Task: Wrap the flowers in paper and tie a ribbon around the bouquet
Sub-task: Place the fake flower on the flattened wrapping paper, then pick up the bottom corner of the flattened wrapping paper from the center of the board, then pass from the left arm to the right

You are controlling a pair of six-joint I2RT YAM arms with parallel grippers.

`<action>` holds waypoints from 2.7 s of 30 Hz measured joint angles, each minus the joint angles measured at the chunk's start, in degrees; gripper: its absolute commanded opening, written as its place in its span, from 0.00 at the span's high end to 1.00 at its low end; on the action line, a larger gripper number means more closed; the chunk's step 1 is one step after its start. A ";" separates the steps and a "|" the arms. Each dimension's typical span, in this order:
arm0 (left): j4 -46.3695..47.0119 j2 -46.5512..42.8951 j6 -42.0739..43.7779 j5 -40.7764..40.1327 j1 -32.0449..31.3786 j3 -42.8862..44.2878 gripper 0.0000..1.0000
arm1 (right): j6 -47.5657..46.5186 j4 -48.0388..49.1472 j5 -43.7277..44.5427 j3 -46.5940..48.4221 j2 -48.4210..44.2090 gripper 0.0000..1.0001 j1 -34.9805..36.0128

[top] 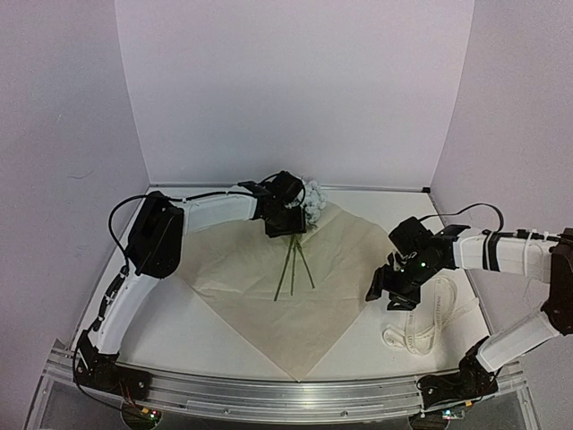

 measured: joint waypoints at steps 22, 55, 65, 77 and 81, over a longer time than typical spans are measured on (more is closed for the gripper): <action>12.98 -56.15 -13.35 -1.25 8.22 -73.12 0.22 | -8.08 -2.20 -2.28 6.62 5.78 0.30 0.00; 35.30 -57.64 -29.98 18.60 9.99 -94.93 1.00 | -43.11 15.18 7.33 -4.49 0.24 0.25 18.36; 30.52 -61.25 -28.47 27.69 17.97 -94.93 1.00 | -61.55 25.15 5.40 -12.73 -4.93 0.21 28.32; 30.36 -61.66 -28.45 35.96 22.20 -95.50 1.00 | -75.15 33.68 16.23 -12.98 1.52 0.21 43.53; 30.33 -61.66 -28.34 37.37 22.84 -95.50 1.00 | -77.74 37.77 21.28 -11.20 7.76 0.21 46.35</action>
